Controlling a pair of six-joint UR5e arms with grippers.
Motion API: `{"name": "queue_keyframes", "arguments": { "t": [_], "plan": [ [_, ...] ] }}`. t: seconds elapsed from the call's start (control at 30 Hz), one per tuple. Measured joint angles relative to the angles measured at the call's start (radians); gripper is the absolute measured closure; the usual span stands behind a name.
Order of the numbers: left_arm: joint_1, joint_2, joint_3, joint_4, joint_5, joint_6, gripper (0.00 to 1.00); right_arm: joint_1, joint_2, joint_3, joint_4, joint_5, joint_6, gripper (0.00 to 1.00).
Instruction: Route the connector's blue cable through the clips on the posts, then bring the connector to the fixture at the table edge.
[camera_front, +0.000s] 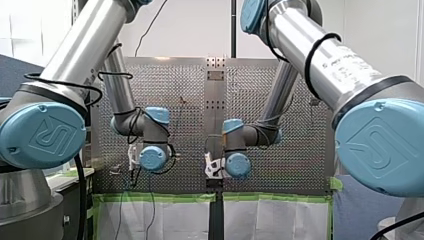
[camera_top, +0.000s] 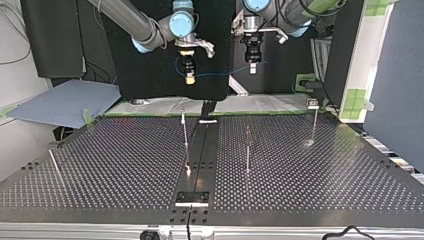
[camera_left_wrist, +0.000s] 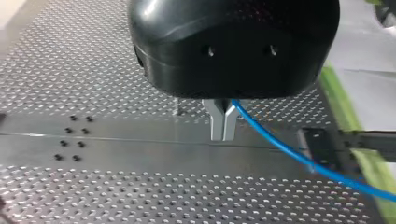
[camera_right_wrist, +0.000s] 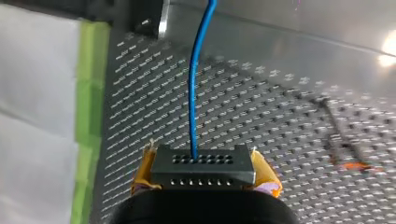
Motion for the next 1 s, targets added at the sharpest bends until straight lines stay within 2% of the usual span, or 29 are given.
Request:
{"name": "queue_keyframes", "arguments": {
  "t": [0.17, 0.33, 0.43, 0.53, 0.7, 1.0],
  "plan": [
    [0.009, 0.039, 0.040, -0.039, -0.005, 0.000, 1.00, 0.004, -0.040, -0.038, -0.007, -0.024, 0.022, 0.88],
    [0.018, 0.086, 0.087, -0.086, -0.041, 0.016, 1.00, -0.003, -0.086, -0.061, -0.005, -0.067, 0.054, 0.88],
    [0.022, 0.113, 0.108, -0.113, -0.067, 0.021, 1.00, -0.009, -0.112, -0.080, 0.010, -0.094, 0.066, 0.88],
    [0.027, 0.139, 0.122, -0.138, -0.085, 0.023, 1.00, -0.013, -0.143, -0.105, 0.037, -0.110, 0.070, 0.88],
    [0.037, 0.180, 0.130, -0.180, -0.094, 0.024, 1.00, -0.019, -0.189, -0.140, 0.080, -0.119, 0.071, 0.88],
    [0.055, 0.244, 0.130, -0.210, -0.092, 0.036, 1.00, -0.029, -0.203, -0.171, 0.121, -0.120, 0.068, 0.88]
  ]
}}
